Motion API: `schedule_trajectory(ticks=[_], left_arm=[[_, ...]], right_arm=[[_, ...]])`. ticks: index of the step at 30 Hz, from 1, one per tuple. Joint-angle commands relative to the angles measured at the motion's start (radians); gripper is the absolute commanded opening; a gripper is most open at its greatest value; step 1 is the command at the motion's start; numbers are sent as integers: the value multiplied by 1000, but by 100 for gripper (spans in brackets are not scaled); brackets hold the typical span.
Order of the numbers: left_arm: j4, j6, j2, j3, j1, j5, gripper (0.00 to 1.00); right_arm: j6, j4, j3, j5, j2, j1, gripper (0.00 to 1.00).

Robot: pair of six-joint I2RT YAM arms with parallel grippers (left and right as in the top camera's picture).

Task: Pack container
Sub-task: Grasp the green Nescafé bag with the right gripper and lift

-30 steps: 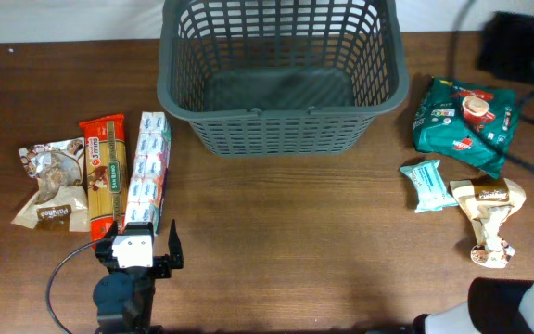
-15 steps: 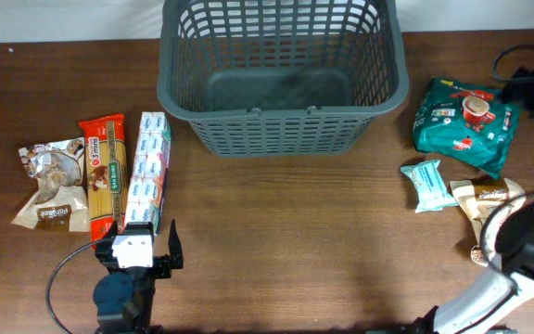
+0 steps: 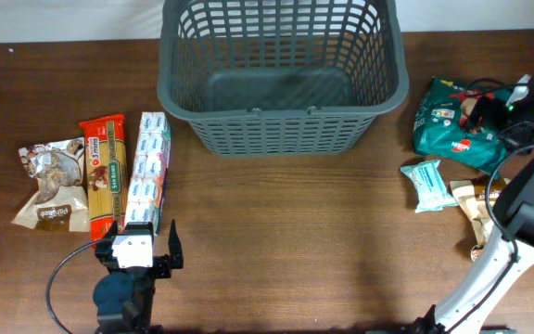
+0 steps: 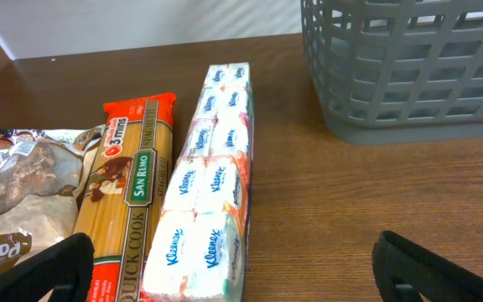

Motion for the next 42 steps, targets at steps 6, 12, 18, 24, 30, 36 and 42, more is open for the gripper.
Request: schedule_trajectory(ticks=[6,12,18,24,30,36,42], left_arm=[[2,10,-6,-4,-3,11,99],[2,10,-6,-4,-3,11,99],[2,10,-6,-4,-3,11,99],[2,10,-6,-4,-3,11,99],[2,10,-7,-4,-3,11,99],[2,10,-7,-4,-3,11,99],[2,10,-6,-4,-3,11,99]], right_arm=[[-18,13,-4,-87,150,-6,62],[-2,26,-7,-142,175,-6,4],[16,-22,40,-235,144,-28,4],[15,-119,219,-289,35,-34,4],[17,-196,453,-292,-122,-33,4],[63,-229,627,-322,-284,-31,4],[65,-226,721,-399,-477,21,4]])
